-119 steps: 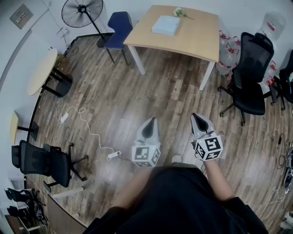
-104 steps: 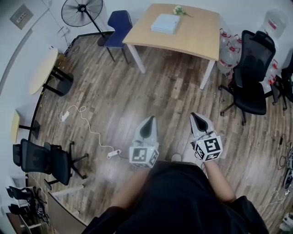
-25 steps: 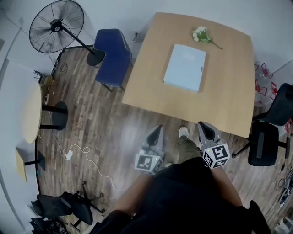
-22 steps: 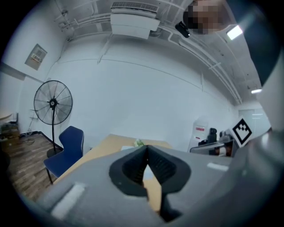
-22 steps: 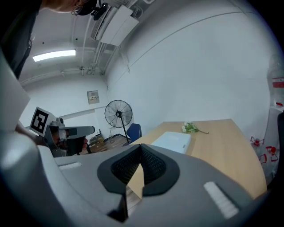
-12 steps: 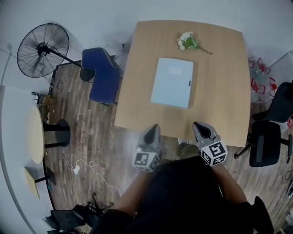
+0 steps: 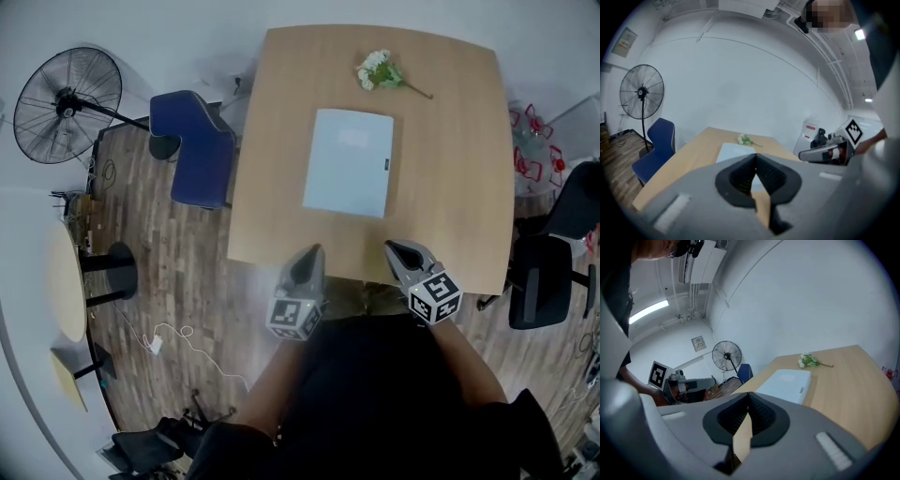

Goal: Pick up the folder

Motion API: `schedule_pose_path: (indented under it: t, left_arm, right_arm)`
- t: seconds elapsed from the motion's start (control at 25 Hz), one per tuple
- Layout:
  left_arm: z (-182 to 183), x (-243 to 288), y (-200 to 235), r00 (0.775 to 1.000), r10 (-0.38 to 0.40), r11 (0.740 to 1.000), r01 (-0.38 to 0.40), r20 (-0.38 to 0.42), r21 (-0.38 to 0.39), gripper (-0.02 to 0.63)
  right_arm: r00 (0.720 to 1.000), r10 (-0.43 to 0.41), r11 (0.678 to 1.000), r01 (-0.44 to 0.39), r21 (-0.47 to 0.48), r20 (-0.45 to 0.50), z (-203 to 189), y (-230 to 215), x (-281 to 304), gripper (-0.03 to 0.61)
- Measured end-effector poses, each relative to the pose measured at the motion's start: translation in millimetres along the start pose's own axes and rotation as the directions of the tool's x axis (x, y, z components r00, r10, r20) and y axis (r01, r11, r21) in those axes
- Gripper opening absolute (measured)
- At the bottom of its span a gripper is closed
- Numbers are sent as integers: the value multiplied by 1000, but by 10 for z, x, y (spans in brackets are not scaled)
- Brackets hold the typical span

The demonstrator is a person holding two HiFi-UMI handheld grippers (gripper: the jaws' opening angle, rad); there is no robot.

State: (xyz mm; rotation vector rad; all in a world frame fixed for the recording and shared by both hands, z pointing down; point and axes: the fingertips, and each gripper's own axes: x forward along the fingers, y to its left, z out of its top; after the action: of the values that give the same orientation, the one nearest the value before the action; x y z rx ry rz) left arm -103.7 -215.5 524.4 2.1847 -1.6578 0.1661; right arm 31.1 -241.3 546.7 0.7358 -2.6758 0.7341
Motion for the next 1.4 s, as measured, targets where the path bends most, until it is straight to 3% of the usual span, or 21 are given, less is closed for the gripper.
schedule_pose_path:
  t: [0.16, 0.32, 0.52, 0.68, 0.84, 0.96, 1.04, 1.16, 1.28, 1.4]
  left_arm:
    - [-36, 106, 303, 1000, 3, 1000, -4, -26, -30, 3]
    - [-88, 284, 605, 997, -16, 998, 11, -79, -68, 3]
    - [-217, 607, 984, 986, -49, 996, 35, -160, -87, 3]
    - [-293, 898, 1266, 979, -62, 994, 43, -194, -101, 3]
    - [-378, 1186, 1582, 971, -49, 994, 24, -233, -111, 3]
    - [-460, 1398, 1757, 963, -60, 991, 25, -264, -134, 4]
    - [-550, 1547, 1837, 950, -101, 984, 52, -295, -171, 115]
    - [-721, 1756, 1894, 923, -169, 975, 107, -345, -193, 171]
    - [-923, 1944, 1889, 894, -223, 961, 135, -390, -240, 293]
    - [-1091, 2097, 1869, 862, -266, 947, 151, -431, -283, 335]
  right_arm:
    - [999, -35, 999, 35, 33, -25, -1, -121, 221, 0]
    - [999, -16, 1000, 17, 14, -47, -8, -135, 460, 0]
    - [990, -111, 991, 117, 64, -87, -56, -466, 771, 0]
    - [968, -216, 965, 232, 126, -126, -147, -846, 944, 38]
    - [936, -311, 918, 341, 203, -165, -287, -1210, 1106, 64]
    - [910, -361, 884, 404, 237, -206, -411, -1445, 1167, 145]
    - [911, -341, 877, 397, 272, -232, -493, -1528, 1259, 192]
    - [920, -294, 850, 376, 369, -260, -645, -1641, 1443, 276]
    - [917, -290, 821, 386, 421, -274, -778, -1782, 1549, 293]
    - [922, -273, 815, 373, 444, -274, -844, -1853, 1659, 337]
